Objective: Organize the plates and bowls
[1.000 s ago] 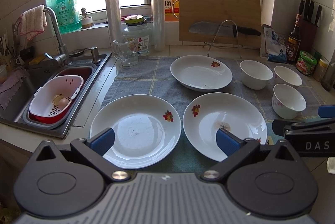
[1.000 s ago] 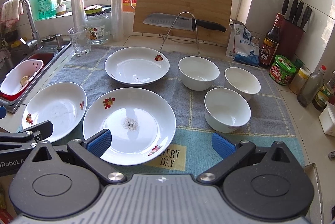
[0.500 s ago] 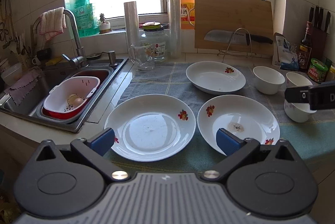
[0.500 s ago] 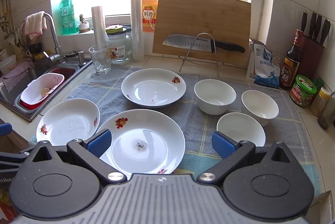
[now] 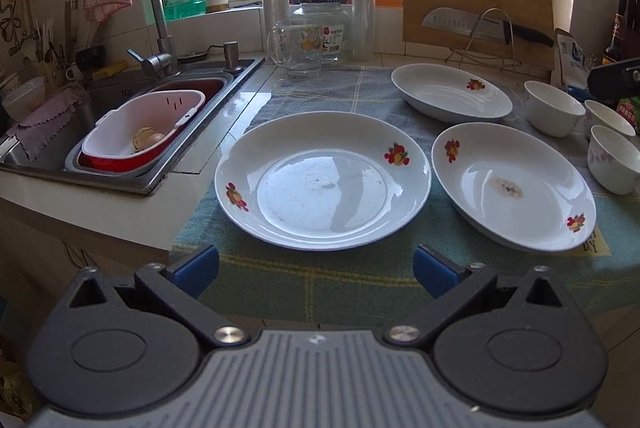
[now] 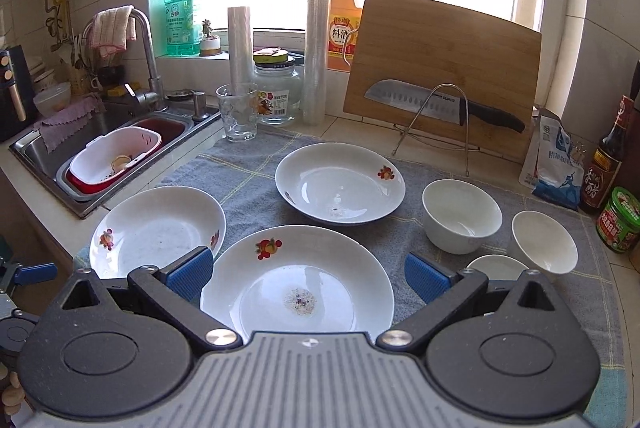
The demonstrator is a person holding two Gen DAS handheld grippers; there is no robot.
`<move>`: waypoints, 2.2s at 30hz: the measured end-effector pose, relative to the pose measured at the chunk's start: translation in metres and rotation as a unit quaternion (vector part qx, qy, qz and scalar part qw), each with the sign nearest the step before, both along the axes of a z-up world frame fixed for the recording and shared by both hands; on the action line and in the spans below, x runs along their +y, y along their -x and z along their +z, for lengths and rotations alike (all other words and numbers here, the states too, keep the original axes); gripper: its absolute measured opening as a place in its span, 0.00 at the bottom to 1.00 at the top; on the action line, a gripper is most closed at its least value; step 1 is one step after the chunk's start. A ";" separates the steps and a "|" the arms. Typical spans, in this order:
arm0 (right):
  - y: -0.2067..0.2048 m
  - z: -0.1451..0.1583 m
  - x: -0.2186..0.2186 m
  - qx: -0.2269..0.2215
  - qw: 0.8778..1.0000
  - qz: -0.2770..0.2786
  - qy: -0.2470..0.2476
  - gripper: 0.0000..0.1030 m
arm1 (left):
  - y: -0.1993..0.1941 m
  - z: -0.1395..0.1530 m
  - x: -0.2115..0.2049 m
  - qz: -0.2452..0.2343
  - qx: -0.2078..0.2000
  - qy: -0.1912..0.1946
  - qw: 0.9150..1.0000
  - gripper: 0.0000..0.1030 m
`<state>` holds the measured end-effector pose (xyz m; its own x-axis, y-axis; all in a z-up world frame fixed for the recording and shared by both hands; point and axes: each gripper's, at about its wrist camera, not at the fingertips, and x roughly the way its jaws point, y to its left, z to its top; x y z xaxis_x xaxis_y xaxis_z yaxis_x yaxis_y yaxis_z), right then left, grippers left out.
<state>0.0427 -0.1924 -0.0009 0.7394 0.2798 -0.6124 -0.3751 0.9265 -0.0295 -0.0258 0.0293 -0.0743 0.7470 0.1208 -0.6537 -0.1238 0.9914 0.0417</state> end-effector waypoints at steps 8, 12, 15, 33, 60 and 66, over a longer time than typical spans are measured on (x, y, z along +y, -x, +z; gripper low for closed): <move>-0.021 -0.005 0.010 0.012 1.000 0.021 -0.007 1.00 | -0.021 -0.026 0.014 -0.032 0.021 0.011 0.999 0.99; -0.037 -0.008 0.021 0.021 0.999 0.038 -0.013 1.00 | -0.028 -0.035 0.017 -0.050 0.018 0.003 0.999 0.99; -0.049 -0.010 0.030 0.030 0.999 0.043 -0.012 1.00 | -0.034 -0.038 0.021 -0.058 0.019 0.004 0.998 0.99; -0.123 -0.040 0.104 0.105 0.976 0.192 -0.004 1.00 | -0.050 -0.043 0.034 -0.107 0.005 0.009 0.994 1.00; -0.218 -0.101 0.179 0.283 0.893 0.351 0.002 0.57 | -0.055 -0.041 0.043 -0.147 0.018 0.007 0.989 0.99; -0.220 -0.101 0.175 0.291 0.891 0.348 -0.015 0.57 | -0.058 -0.038 0.042 -0.148 0.025 0.004 0.989 0.98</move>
